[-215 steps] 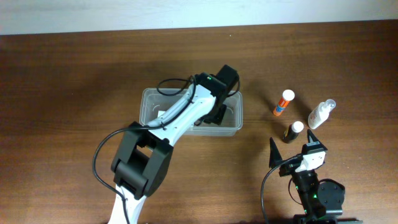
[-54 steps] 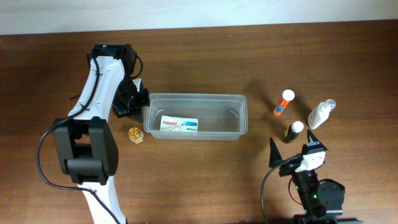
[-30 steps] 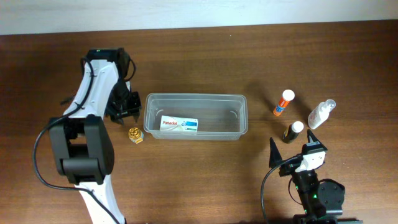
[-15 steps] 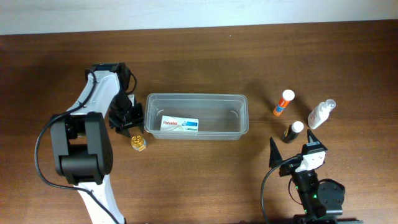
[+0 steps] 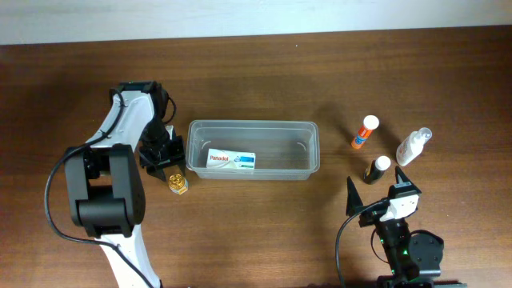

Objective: Pack container

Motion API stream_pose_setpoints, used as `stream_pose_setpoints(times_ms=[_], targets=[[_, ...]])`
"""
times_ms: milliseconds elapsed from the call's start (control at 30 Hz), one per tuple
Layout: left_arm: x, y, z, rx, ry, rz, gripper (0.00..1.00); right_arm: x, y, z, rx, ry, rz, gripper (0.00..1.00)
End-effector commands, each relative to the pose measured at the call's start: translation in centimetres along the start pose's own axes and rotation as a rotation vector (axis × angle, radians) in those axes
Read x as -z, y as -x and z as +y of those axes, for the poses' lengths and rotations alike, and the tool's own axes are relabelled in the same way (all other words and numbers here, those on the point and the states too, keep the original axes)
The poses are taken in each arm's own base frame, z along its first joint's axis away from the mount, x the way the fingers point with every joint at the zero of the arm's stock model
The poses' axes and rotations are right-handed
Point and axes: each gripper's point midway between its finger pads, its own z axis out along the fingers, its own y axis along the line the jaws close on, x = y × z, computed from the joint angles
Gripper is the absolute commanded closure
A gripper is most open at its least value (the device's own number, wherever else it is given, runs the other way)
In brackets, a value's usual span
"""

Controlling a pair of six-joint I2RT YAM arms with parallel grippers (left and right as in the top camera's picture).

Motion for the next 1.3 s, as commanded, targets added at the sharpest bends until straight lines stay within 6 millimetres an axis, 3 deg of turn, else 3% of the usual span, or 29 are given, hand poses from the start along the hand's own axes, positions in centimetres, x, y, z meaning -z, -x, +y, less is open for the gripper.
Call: stream_pose_setpoints(times_ms=[0, 67, 167, 333, 433, 733, 1267], targets=[[0.4, -0.3, -0.2, -0.019, -0.017, -0.005, 0.50, 0.0, -0.2, -0.3, -0.002, -0.013, 0.003, 0.02], [0.2, -0.3, -0.2, -0.019, -0.017, -0.004, 0.51, 0.0, -0.2, -0.3, -0.003, -0.013, 0.003, 0.02], [-0.8, -0.6, 0.0, -0.017, -0.013, 0.013, 0.36, 0.0, -0.2, -0.3, -0.002, -0.013, 0.003, 0.02], [-2.0, -0.8, 0.2, -0.010, -0.013, 0.023, 0.39, 0.0, -0.2, -0.3, -0.003, -0.013, 0.003, 0.02], [-2.0, -0.8, -0.1, -0.007, -0.032, 0.025, 0.44, 0.0, -0.2, -0.3, -0.003, -0.013, 0.003, 0.02], [-2.0, -0.9, -0.2, -0.008, -0.036, 0.028, 0.48, 0.0, -0.2, -0.3, -0.002, -0.013, 0.003, 0.02], [-2.9, -1.8, 0.4, -0.004, -0.012, 0.061, 0.46, 0.0, -0.2, -0.3, -0.003, -0.013, 0.003, 0.02]])
